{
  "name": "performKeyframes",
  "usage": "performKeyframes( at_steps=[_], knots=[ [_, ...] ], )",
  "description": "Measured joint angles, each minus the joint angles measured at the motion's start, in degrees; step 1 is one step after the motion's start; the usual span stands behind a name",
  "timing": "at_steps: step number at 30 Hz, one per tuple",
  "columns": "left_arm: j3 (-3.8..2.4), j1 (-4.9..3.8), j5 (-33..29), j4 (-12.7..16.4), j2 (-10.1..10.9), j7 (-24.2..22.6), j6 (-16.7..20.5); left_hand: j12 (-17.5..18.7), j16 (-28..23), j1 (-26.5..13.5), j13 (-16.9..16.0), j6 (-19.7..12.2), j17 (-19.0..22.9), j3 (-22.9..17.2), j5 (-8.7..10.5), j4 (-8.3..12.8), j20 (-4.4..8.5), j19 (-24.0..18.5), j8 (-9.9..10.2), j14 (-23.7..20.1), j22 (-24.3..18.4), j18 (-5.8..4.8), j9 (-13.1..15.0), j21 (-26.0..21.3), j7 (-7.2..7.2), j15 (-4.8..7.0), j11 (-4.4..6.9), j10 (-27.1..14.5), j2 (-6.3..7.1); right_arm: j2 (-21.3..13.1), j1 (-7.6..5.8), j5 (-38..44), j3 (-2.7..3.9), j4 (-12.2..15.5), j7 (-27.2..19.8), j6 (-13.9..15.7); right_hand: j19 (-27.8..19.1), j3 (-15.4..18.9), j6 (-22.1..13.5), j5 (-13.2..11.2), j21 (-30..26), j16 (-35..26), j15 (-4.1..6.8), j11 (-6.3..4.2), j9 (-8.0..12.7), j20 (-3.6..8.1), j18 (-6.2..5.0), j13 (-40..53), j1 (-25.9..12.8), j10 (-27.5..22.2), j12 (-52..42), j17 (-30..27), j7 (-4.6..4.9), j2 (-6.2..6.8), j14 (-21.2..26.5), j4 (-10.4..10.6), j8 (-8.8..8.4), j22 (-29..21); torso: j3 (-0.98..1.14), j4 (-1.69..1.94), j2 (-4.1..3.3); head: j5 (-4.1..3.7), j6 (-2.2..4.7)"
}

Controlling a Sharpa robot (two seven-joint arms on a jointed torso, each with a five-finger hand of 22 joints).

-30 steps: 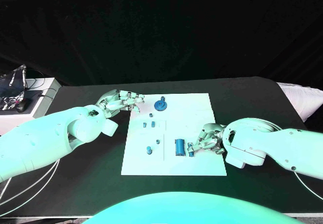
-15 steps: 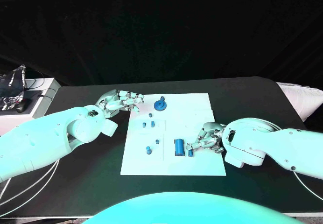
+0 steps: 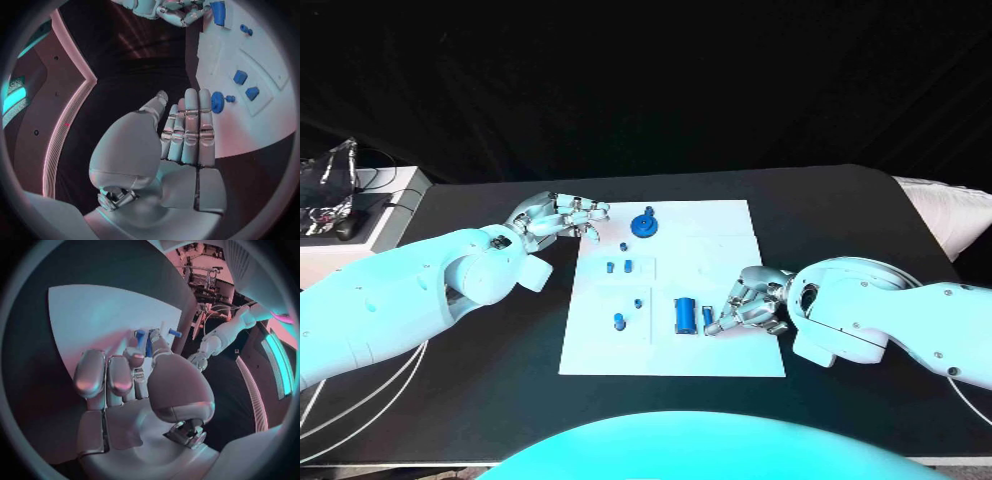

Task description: Assemble the parts on the task board

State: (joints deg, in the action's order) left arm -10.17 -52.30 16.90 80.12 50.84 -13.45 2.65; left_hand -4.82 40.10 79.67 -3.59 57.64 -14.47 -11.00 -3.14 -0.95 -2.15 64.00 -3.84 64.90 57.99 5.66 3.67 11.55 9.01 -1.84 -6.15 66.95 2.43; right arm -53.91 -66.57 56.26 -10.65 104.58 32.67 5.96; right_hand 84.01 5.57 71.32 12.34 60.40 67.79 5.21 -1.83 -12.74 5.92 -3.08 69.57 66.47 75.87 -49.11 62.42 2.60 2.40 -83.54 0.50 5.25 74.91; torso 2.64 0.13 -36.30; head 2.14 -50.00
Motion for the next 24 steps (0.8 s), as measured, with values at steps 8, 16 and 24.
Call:
performKeyframes(
  at_steps=[8,16,24],
  knots=[
    [0.0,0.0,0.0,0.0,0.0,0.0,0.0,0.0,0.0,0.0,0.0,0.0,0.0,0.0,0.0,0.0,0.0,0.0,0.0,0.0,0.0,0.0,0.0,0.0,0.0,0.0,0.0,0.0,0.0,-0.5,0.47,1.1,-0.02,0.1,-0.2,-1.5,0.0,-0.9,0.7,-0.6,0.4,0.0,0.0,-0.41,-1.7,0.0,0.0,-0.5,0.3,0.4,0.5,0.3,-0.74,0.57,0.0,0.3,2.61,0.0,0.05,-0.04,-0.01,-0.19,0.0],
    [0.0,0.0,0.1,0.0,0.0,0.0,0.0,0.0,0.0,0.0,0.0,0.0,0.0,0.0,0.0,0.0,0.0,0.0,0.0,0.0,0.0,0.0,0.0,0.0,0.0,0.0,0.0,0.0,0.0,0.0,1.05,2.1,-0.02,-0.2,0.0,-1.5,0.0,-0.5,0.5,0.4,0.6,0.0,0.43,-0.61,-2.5,0.44,0.0,-0.5,-0.8,0.6,0.5,0.6,-0.97,-0.52,0.0,0.4,3.99,0.0,-0.01,0.03,-0.03,-0.26,0.0],
    [0.01,0.0,0.1,0.0,0.1,0.0,0.0,0.0,0.0,0.0,0.0,0.0,0.0,0.0,0.0,0.0,0.0,0.0,0.0,0.0,0.0,0.0,0.0,0.0,0.0,0.0,0.0,0.0,0.0,0.7,1.31,2.5,-0.02,-1.0,0.3,-0.6,0.0,0.4,0.5,1.6,0.9,0.0,0.43,-0.61,-2.7,0.44,0.01,-0.5,-1.7,0.6,0.5,0.8,-0.98,-2.19,0.0,1.3,4.49,0.0,-0.05,0.09,-0.02,-0.16,0.0]
  ],
)
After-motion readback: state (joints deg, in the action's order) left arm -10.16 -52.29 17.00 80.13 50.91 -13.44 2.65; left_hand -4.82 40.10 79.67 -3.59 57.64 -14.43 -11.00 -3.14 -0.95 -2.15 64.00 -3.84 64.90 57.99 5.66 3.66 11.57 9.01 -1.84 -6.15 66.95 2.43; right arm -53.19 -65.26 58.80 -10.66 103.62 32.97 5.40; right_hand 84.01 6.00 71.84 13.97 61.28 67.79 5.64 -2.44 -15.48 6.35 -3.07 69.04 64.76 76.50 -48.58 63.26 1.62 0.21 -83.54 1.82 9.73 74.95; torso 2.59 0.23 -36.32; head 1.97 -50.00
